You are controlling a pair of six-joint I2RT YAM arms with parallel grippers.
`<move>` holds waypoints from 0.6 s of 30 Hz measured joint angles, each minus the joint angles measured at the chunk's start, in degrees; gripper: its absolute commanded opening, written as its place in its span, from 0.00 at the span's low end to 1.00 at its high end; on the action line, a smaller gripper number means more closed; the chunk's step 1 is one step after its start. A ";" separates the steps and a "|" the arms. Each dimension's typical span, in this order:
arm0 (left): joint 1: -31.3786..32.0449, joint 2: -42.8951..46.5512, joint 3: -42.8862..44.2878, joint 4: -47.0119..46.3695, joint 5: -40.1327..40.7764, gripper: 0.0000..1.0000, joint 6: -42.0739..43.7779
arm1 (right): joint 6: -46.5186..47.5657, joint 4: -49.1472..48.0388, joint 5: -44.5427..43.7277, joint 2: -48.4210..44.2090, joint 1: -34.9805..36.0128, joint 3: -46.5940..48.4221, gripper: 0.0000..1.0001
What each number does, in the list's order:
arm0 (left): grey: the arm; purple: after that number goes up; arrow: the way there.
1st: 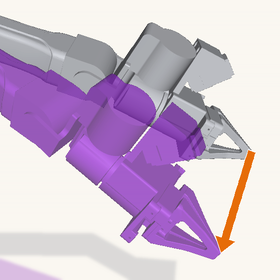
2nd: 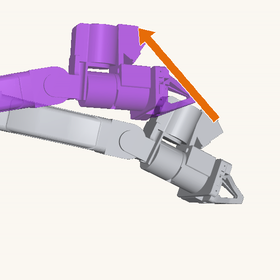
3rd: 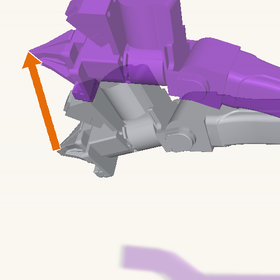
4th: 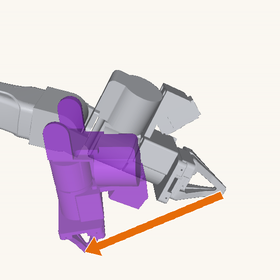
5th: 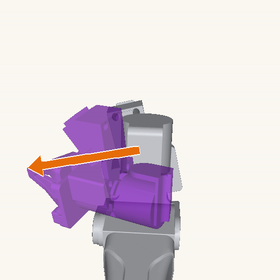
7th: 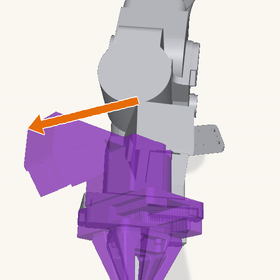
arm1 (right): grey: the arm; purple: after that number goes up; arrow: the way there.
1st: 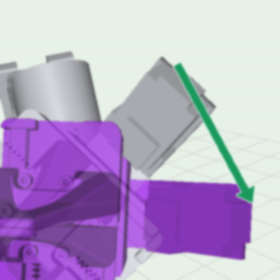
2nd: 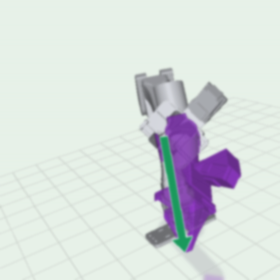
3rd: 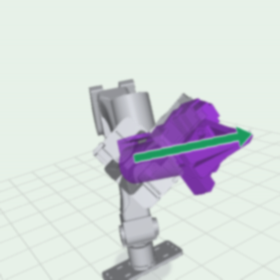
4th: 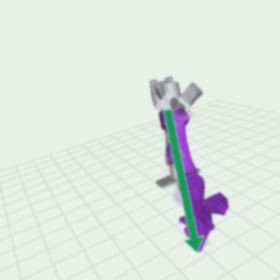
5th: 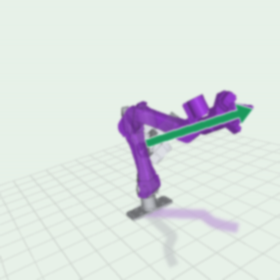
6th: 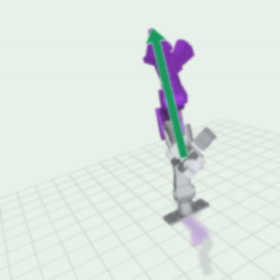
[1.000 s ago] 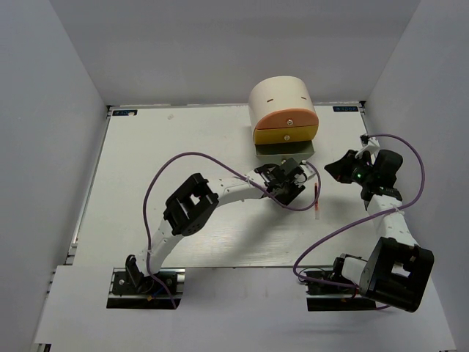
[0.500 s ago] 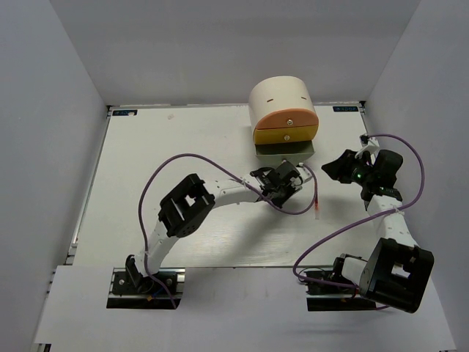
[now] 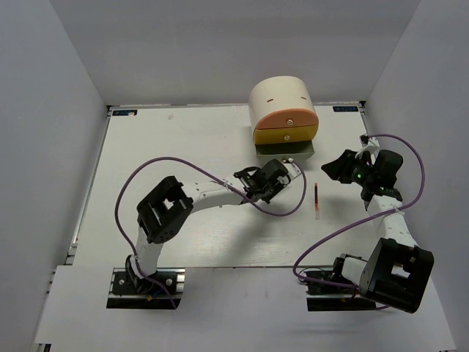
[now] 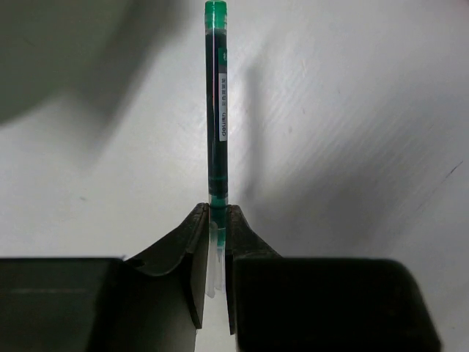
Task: Sort the stationery into containers
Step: Pick up the pen from the center of the board, then place the pen in the drawer.
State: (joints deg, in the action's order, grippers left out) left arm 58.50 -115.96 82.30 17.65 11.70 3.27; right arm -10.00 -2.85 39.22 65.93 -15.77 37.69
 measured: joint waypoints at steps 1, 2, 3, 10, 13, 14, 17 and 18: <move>-0.04 1.22 -0.15 -0.85 0.42 0.01 1.18 | 0.02 -0.02 0.00 0.00 -0.02 0.00 0.44; -0.04 2.36 -0.15 -2.03 0.83 0.00 2.43 | 0.04 -0.02 0.00 0.00 -0.07 0.00 0.44; -0.04 3.41 -0.15 -3.19 1.03 0.00 3.85 | 0.11 0.00 0.00 0.00 -0.11 0.00 0.44; -0.79 7.08 1.07 -9.16 0.09 0.00 13.38 | 0.39 -0.02 0.17 0.00 -0.39 0.00 0.44; -1.84 7.06 1.46 -10.38 -0.98 0.00 15.89 | 0.44 -0.04 0.42 0.00 -0.48 0.00 0.44; -2.38 7.02 1.75 -10.56 -1.40 0.01 16.46 | 0.50 -0.07 0.44 0.00 -0.52 0.00 0.44; -4.20 6.54 3.19 -11.72 -2.60 0.03 18.08 | 0.83 -0.07 0.61 0.00 -0.59 0.00 0.44; -4.79 6.36 3.74 -12.11 -3.23 0.03 18.67 | 1.03 -0.07 0.63 0.00 -0.61 0.00 0.44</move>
State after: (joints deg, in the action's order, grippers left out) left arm 53.71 -109.60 86.04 5.54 8.47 21.93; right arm -8.97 -2.92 39.86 65.93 -16.38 37.69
